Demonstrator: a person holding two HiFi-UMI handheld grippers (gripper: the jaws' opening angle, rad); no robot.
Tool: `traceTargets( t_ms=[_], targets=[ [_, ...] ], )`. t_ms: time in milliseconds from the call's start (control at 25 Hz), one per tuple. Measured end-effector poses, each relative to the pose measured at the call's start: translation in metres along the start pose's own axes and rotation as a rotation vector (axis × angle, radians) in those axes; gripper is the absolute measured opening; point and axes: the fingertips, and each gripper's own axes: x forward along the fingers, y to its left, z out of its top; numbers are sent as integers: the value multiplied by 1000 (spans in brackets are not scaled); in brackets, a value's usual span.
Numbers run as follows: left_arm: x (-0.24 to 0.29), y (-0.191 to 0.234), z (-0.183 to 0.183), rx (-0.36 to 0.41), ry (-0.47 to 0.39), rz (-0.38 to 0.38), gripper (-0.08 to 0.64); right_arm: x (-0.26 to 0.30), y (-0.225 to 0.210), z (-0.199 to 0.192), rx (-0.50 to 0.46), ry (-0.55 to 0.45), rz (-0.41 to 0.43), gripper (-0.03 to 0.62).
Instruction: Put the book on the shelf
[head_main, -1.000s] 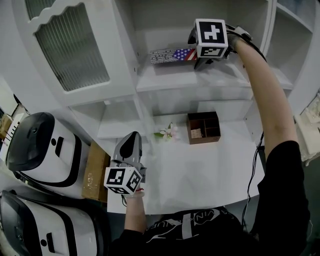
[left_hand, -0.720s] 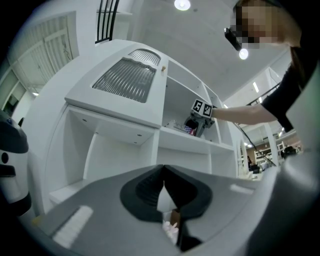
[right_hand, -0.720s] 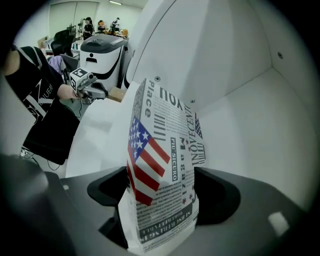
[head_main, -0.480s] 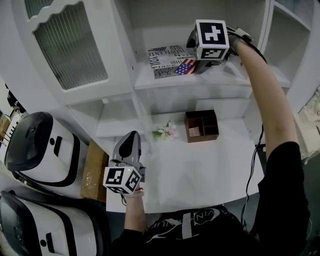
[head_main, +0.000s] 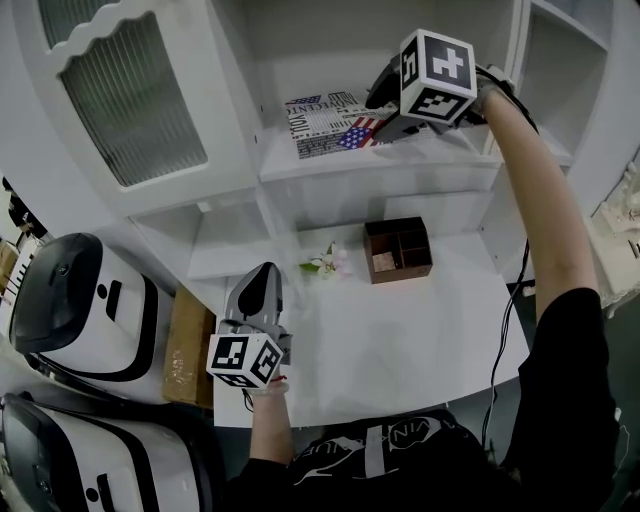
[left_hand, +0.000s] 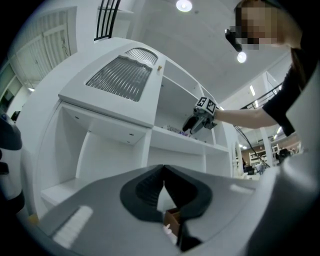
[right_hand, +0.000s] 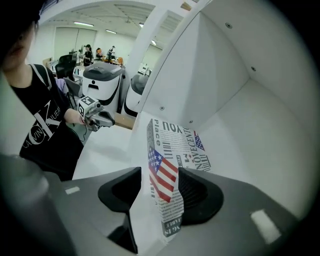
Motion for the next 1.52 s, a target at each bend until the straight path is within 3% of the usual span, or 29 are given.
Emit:
traceTargets(
  t_ms=[160,280,480,680,840,1080,1280,1520],
  targets=[
    [4,-4,-5,-9,9,-18,0,-5,6,-8,15,-8,-13,190],
    [8,-7,-10,-18,18,-32,0,-10,5,-7,34,-59,-50,110],
    [15,-15,-15,-23,32,-59,0,-21,3,-9,44,-101,-150,6],
    [21,-22,-17,1,48,-75,0,-24,-6,-33,53,-8,-320,3],
    [24,-23,-17,9,53,-74,0,-29,-6,-42,133,-28,-414,5],
    [27,-20,-18,24,63,-63,0,-44,-2,-49,325,-164,-509,5],
    [28,-15,-22,45,81,-46,0,-56,0,-63,411,-234,-630,5],
    [32,-11,-20,64,83,-31,0,-67,15,-70,526,-402,-668,5]
  ],
)
